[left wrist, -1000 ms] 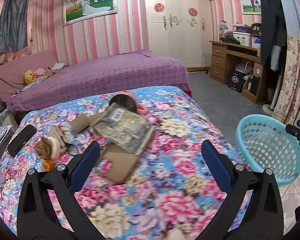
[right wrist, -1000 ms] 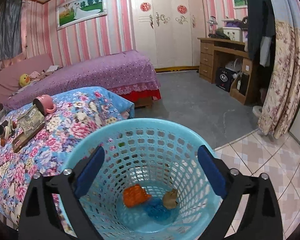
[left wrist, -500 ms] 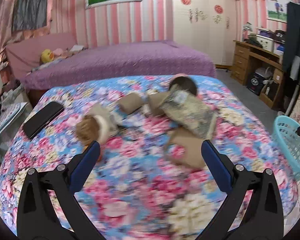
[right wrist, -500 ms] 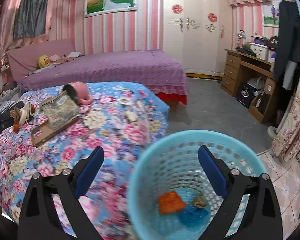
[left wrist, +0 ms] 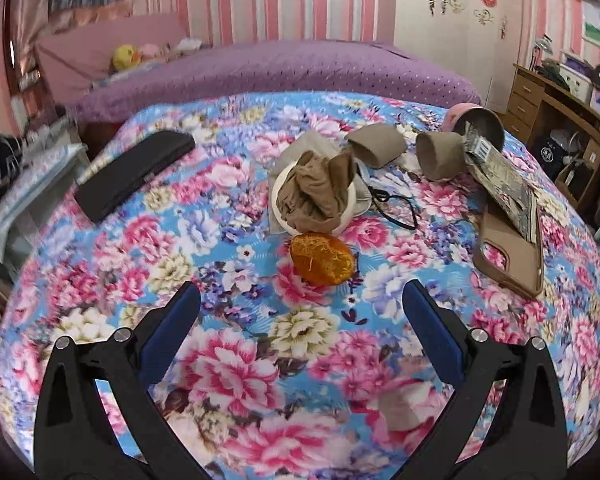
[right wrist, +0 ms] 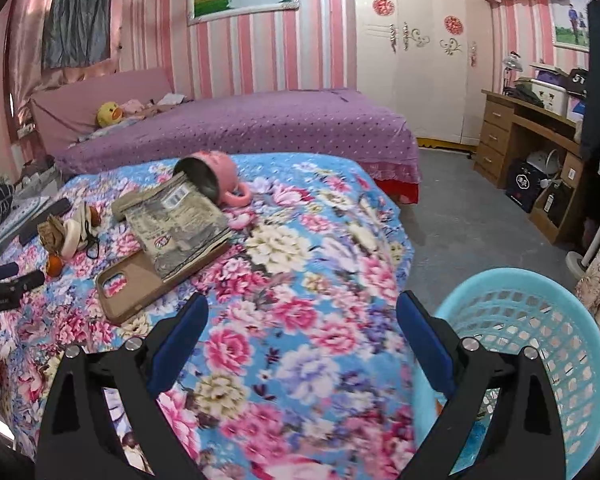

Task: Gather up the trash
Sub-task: 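Grasp the orange peel piece on the bed with the left gripper, then grasp the brown paper scrap with the right gripper while the left holds the peel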

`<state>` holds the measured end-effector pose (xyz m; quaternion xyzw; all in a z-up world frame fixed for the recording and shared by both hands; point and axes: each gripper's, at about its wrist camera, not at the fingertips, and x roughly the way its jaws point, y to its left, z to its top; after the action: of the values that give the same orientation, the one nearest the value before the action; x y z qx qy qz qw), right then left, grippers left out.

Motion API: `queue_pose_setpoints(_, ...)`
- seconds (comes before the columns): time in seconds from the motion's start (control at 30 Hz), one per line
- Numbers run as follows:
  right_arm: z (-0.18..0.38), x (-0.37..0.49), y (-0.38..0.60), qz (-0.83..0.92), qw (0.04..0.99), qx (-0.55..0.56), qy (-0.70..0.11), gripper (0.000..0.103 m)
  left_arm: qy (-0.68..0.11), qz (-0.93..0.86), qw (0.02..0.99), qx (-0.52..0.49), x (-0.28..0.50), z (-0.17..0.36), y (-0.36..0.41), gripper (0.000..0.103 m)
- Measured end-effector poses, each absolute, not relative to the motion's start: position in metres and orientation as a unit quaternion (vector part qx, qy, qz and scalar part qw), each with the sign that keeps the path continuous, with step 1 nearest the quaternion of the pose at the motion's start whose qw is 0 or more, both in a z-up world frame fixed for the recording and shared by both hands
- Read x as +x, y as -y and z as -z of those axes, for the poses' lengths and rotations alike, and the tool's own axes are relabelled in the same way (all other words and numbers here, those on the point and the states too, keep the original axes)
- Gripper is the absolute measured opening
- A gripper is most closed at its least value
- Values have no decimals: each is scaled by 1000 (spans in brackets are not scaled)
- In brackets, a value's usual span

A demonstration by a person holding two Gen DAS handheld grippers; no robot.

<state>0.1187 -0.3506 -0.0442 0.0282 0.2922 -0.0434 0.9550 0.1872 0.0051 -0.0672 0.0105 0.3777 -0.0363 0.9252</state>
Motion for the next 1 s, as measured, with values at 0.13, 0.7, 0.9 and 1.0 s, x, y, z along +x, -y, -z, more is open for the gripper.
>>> queue_pose_setpoints(0.13,48,128,344,41,952,31,-300,93,-389,36,920,0,203,71,-7,90)
queue_pose_setpoints(0.7,49,134,314,22,951,25,-306,93,-355,89,930,31,173,49,-17,28)
queue_pose_setpoints(0.9,42,142,266,-14,952,7,-304,93,-349,43,936,13,171,44,-74,28)
queue_pose_setpoints(1.0,43,146,230,-35,951,-28,-307,93,-349,19,937,8,170,47,-101,28)
